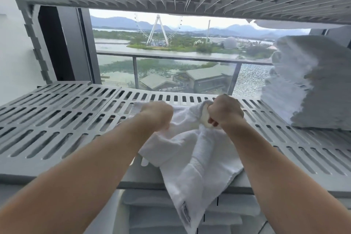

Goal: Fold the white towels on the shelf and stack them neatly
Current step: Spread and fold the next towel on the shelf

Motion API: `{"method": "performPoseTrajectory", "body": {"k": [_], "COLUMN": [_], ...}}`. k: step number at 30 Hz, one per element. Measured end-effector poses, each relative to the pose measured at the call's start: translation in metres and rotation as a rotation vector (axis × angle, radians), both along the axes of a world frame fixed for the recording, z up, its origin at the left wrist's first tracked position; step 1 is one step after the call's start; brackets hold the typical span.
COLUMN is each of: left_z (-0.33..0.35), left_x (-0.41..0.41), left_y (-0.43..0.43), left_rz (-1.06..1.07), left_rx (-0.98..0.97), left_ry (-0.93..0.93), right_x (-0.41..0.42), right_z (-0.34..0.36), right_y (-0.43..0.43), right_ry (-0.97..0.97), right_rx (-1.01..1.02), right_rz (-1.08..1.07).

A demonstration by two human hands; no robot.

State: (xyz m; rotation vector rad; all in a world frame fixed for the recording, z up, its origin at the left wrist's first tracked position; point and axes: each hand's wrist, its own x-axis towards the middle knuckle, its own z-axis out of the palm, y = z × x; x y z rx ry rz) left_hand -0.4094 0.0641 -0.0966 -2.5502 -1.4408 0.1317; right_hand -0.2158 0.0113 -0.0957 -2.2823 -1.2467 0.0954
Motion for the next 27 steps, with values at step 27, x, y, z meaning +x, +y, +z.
{"method": "performPoseTrajectory", "body": {"k": [27], "left_z": [-0.074], "left_x": [0.092], "left_y": [0.165], "left_rz": [0.235], "left_rx": [-0.161], "left_ry": [-0.307], "right_x": [0.095], "right_z": [-0.048], "right_y": [0.129], "right_ry": [-0.648], "right_rx": [-0.183], "right_rz": [0.347]}}
